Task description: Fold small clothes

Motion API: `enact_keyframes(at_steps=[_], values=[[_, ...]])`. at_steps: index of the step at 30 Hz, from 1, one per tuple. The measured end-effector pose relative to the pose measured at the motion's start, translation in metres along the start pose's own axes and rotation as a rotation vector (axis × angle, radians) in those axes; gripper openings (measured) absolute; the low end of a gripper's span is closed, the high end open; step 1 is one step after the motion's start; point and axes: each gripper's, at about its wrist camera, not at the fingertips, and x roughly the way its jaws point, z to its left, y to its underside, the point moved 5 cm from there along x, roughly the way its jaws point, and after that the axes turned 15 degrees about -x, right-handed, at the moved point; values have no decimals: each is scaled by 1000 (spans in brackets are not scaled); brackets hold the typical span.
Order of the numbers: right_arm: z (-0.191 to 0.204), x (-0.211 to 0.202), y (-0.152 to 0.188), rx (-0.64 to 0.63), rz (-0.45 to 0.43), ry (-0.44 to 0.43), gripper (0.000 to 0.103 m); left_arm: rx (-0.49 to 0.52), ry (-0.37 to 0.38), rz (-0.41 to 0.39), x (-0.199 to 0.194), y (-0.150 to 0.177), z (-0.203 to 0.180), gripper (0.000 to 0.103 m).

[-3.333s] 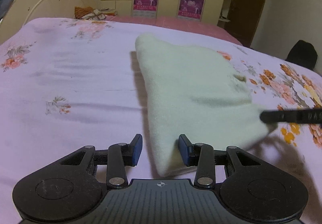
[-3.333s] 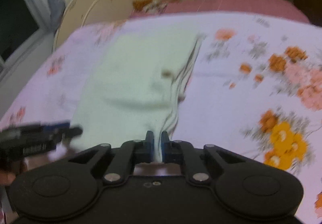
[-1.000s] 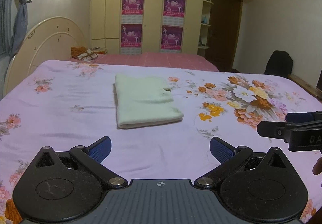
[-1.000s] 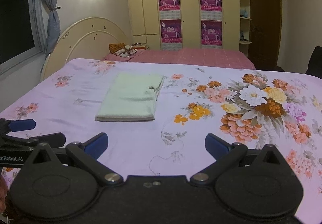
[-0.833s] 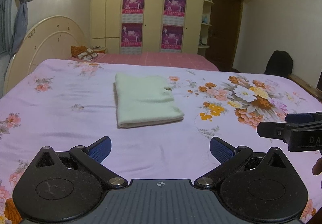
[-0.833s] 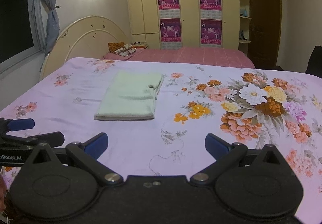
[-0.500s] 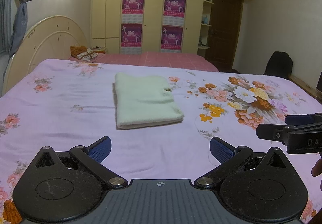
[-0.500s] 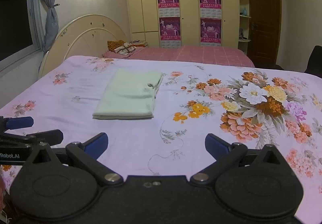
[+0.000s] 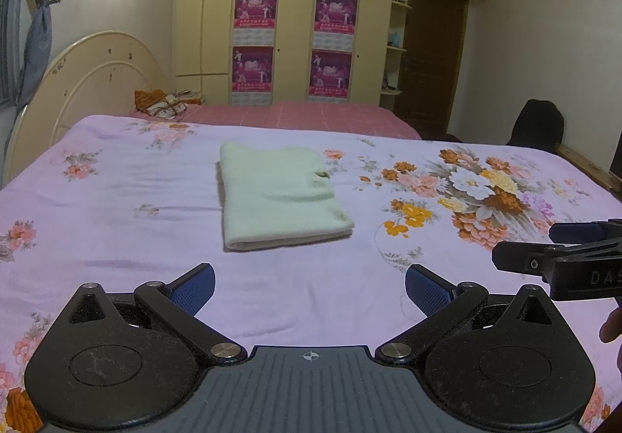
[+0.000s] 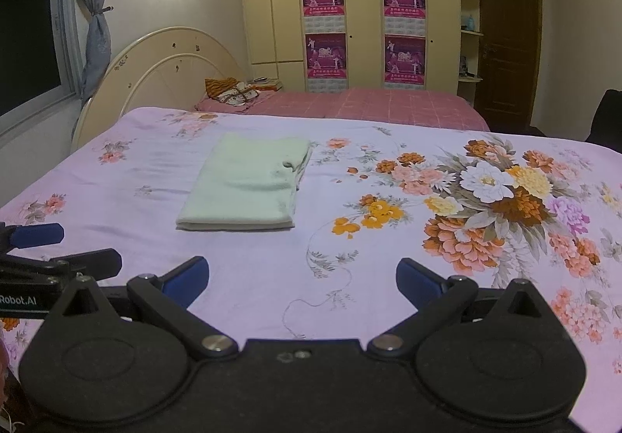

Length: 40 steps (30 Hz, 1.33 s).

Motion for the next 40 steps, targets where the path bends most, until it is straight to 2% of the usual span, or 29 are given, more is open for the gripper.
enact_keyframes(at_steps=[40], values=[[-2,4,3,-8,11,2,102,10,1,-23,10,-7,3,103]])
